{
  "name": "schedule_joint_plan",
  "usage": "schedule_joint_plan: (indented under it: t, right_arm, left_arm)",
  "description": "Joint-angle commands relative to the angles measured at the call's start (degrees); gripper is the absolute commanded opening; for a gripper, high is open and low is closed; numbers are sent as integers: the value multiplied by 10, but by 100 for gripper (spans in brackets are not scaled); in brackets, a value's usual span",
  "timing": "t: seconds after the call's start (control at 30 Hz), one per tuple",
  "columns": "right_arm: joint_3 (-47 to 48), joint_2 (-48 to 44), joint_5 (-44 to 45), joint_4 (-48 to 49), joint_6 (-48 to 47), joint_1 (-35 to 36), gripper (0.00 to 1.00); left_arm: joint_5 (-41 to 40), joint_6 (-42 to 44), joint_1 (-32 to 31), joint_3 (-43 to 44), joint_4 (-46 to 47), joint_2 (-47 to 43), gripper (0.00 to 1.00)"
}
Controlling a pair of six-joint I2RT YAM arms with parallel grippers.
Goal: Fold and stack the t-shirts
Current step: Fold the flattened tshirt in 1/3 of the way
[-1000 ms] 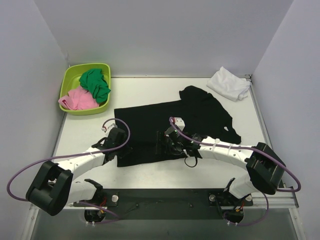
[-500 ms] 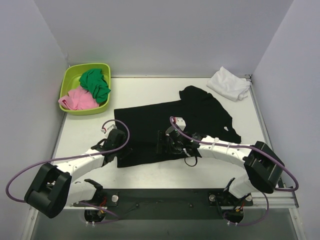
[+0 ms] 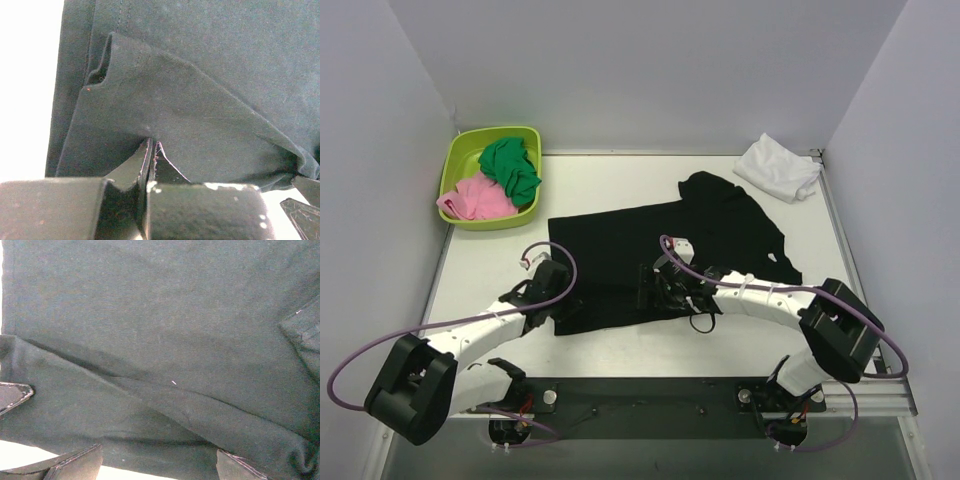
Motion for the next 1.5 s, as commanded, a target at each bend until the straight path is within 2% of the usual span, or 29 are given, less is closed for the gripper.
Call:
schedule_joint_plan:
  t: [0.0, 0.4, 1.13, 1.47]
  right_arm:
    - [-5, 14, 4, 3, -8, -11, 100]
    - [41, 67, -4, 12, -60, -85, 100]
    - [267, 227, -40, -54, -120, -101, 100]
    - [396, 266, -26, -122, -181, -153, 100]
  left_arm:
    - [-12, 2, -2, -5, -19, -15, 0]
    - [-20, 4, -2, -14, -37, -42, 0]
    - [-28, 15, 1, -22, -48, -55, 0]
    - [-37, 30, 5, -12, -87, -81, 0]
